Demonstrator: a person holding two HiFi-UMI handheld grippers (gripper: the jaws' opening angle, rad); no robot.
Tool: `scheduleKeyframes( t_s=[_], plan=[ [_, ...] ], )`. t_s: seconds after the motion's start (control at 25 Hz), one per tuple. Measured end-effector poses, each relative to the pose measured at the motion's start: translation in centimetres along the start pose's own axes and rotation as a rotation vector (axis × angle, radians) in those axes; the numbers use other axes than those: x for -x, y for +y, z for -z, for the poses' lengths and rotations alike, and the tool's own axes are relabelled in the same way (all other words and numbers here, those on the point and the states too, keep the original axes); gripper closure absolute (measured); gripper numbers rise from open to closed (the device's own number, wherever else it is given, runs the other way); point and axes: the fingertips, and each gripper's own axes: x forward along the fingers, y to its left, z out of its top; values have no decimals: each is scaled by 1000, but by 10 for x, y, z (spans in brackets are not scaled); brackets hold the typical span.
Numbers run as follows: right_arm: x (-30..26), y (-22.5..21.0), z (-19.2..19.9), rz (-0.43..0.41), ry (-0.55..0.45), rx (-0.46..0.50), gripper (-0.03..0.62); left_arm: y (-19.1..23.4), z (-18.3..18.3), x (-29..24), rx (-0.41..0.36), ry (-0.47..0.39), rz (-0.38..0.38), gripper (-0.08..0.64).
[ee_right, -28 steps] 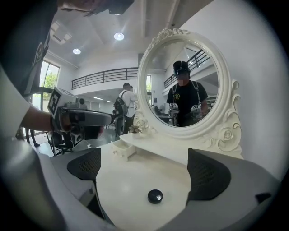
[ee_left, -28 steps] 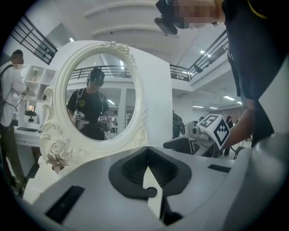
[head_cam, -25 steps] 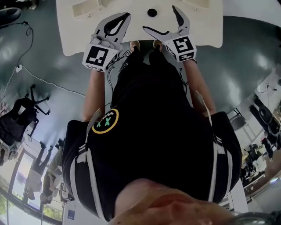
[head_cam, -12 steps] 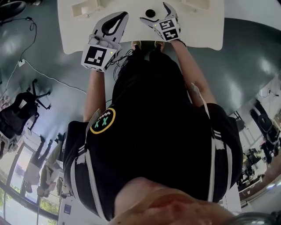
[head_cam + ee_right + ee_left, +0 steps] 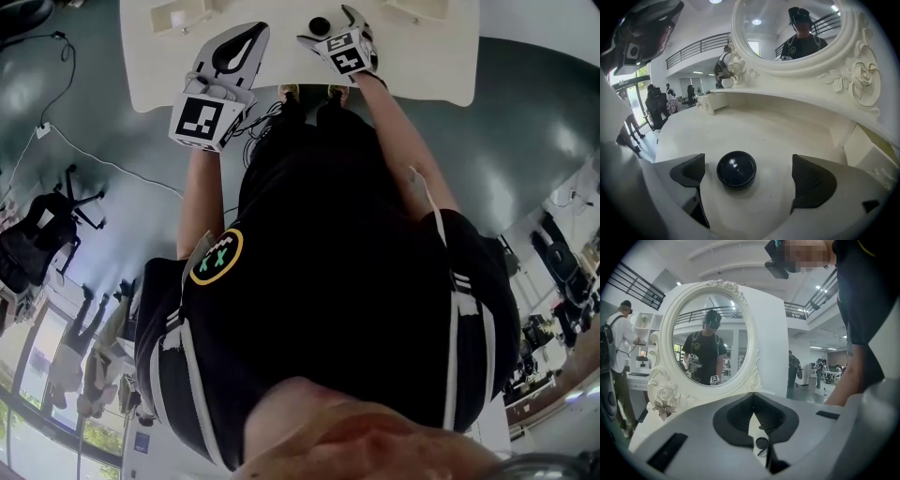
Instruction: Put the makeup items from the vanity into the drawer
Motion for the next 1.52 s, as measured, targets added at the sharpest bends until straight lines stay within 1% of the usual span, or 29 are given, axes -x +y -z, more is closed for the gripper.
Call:
scheduleKeyframes(
  t_s=[0.12,0.16,0.2,0.32,0.4,0.44,0.48,0.52,0.8,0.96,1.08,1.2,1.32,1.4,1.52],
  plan=[
    [-2,1,1,2,2,5,4,1,3,1,6,0,-7,541],
    [-1,2,1,-2,1,11,13,1,3,1,6,0,-8,541],
    [0,4,1,-9,-1,19,36,0,2,2,6,0,-8,541],
    [4,14,-2,-37,-7,58,126,-2,0,4,4,-2,-7,541],
    [6,19,-4,-43,-15,102,182,-2,0,5,2,-2,-8,541],
    [6,21,-4,-40,-19,123,225,-1,1,5,2,-3,-9,541],
    [6,23,-4,-34,-22,138,304,0,2,5,2,-3,-10,541],
    [6,23,-4,-27,-24,145,333,1,3,4,3,-3,-10,541],
    [16,18,-7,3,-25,133,334,-1,2,1,8,0,11,541],
    [37,9,-21,30,-74,133,334,-1,-1,-6,-3,-18,29,541],
    [65,-11,-33,67,-115,128,334,-6,-8,-17,-6,-33,55,541],
    [98,-45,-43,130,-144,88,334,-10,-15,-28,-15,-52,85,541],
    [134,-96,-49,215,-154,66,334,-15,-23,-39,-22,-68,109,541],
    [149,-134,-44,261,-128,46,334,-19,-26,-44,-26,-74,122,541],
    [154,-184,-21,308,-43,3,334,-22,-27,-48,-34,-75,137,541]
  ],
)
